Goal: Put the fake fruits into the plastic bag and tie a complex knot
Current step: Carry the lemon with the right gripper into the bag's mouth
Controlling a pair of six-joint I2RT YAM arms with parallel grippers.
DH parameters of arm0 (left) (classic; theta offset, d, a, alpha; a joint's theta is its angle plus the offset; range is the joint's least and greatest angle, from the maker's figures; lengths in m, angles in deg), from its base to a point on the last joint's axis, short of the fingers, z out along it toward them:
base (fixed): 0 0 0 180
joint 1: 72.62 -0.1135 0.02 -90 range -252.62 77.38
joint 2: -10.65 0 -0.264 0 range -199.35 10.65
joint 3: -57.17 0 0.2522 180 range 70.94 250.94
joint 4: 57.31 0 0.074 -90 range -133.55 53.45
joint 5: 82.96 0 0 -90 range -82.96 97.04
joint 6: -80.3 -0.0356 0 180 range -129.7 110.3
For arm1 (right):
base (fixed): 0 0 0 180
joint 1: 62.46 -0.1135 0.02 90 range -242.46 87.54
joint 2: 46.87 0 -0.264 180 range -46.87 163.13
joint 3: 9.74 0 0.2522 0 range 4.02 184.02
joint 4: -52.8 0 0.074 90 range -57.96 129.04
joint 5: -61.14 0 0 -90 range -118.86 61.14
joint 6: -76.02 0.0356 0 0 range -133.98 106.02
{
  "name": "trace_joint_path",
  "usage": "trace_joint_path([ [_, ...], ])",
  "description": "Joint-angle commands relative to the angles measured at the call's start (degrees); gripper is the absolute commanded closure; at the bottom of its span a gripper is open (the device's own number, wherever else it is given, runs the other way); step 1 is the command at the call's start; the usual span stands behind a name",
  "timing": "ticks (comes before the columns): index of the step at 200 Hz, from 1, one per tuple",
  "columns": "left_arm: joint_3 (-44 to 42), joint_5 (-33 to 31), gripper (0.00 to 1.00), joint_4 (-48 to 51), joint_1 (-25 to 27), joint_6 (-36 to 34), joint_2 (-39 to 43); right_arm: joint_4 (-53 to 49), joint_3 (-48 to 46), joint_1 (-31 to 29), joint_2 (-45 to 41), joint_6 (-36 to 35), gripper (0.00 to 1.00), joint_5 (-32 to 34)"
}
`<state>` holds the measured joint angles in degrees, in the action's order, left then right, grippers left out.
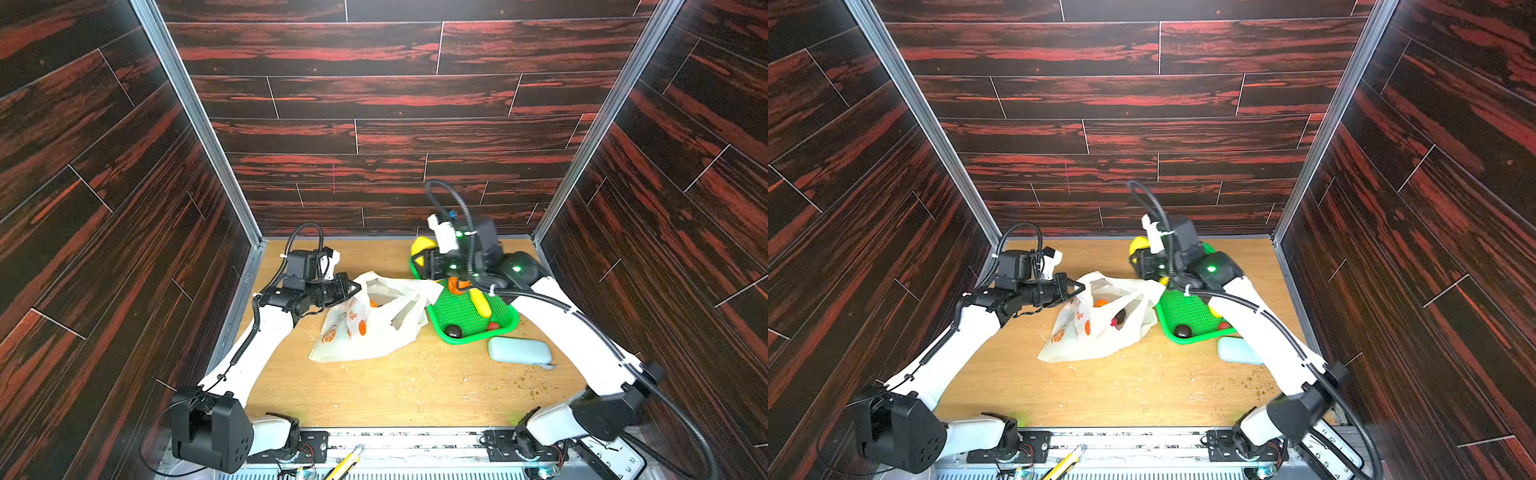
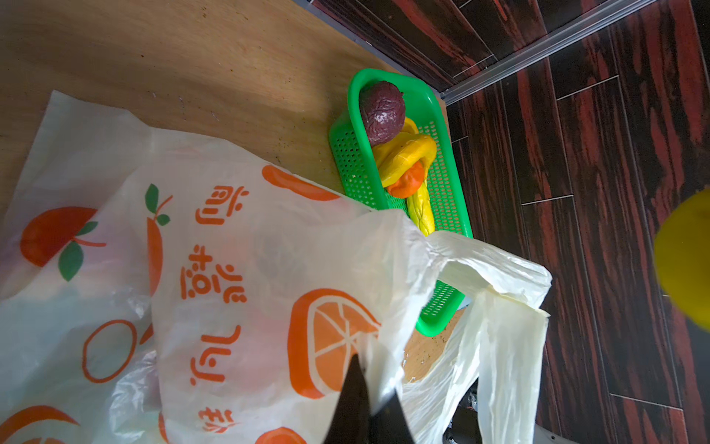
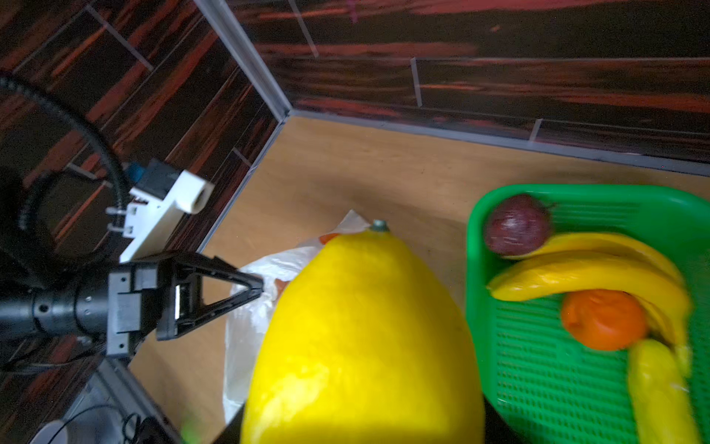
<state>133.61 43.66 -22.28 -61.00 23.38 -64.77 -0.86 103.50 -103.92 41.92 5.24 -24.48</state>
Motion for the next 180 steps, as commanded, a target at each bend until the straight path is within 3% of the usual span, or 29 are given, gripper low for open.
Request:
trace_joint_path([
  [1,-0.28,1.52,1.0,-0.71,-0.32,0.27,0.28,-1.27,2.5,-3.18,3.99,-1.57,0.62,-1.72],
  [54,-0.66,2.16,1.0,-1.21,-0.27,0.36,0.67,-1.58,4.94,-6.42,10.44,-1.68,0.62,-5.65],
  [128,-0.89,2.59,1.0,-1.19,-0.28,0.14,1.37,0.25,-0.15,-8.73,13.76,0.32,0.61,-9.62],
  [180,-0.8,3.06,1.0,-0.8,-0.28,0.1,2.45,3.22,-5.5,-8.82,15.61,0.01,0.61,-7.59],
])
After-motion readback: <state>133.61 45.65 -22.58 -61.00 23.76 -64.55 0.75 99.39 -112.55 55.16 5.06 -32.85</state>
